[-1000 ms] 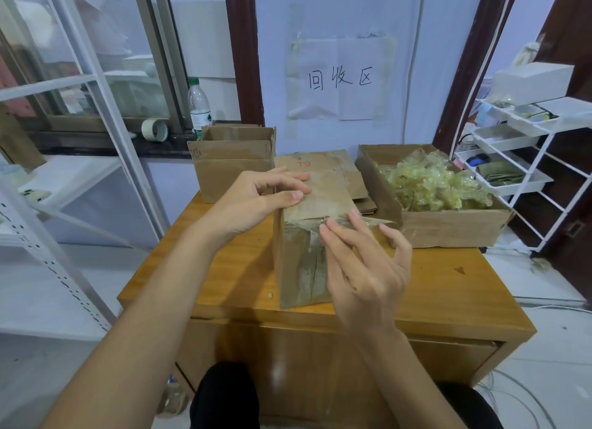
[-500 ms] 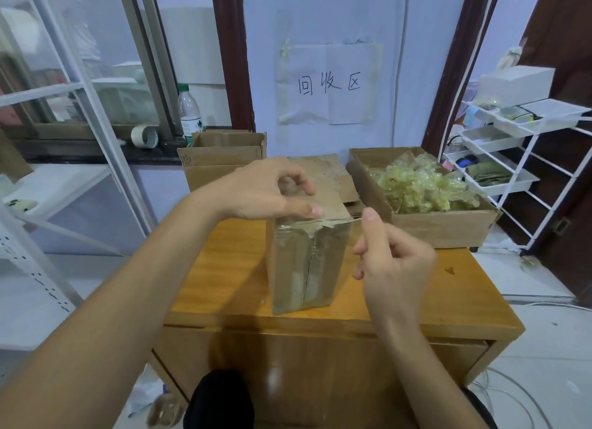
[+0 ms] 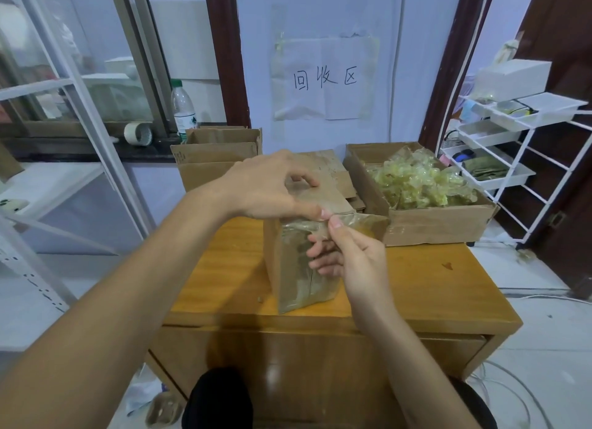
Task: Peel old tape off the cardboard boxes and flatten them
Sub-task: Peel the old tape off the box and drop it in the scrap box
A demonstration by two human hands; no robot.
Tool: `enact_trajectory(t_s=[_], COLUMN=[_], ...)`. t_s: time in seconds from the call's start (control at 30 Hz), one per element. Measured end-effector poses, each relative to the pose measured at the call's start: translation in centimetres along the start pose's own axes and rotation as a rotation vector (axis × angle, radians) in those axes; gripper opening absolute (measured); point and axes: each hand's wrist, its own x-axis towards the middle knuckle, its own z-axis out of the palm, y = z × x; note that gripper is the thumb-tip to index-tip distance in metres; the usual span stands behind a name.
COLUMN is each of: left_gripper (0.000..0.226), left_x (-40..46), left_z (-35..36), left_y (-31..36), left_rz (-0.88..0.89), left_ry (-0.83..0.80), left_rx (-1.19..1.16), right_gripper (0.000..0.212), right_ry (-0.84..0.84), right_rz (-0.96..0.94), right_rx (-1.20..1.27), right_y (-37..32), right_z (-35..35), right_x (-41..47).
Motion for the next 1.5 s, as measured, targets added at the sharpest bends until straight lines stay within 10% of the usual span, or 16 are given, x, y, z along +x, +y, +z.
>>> enact_trajectory(t_s=[1.5], left_gripper=[0.074], left_x=[-0.1], left_z=[1.1], left_y=[-1.9], left_rz=[0.041], left_ry=[0.056], left_rx=[-0.045], right_gripper=[0.055], right_ry=[0.058], right_rz=[-0.121], right_rx=[0.137], right_y=[2.4], right_z=[1.5], right_x=[-2.1])
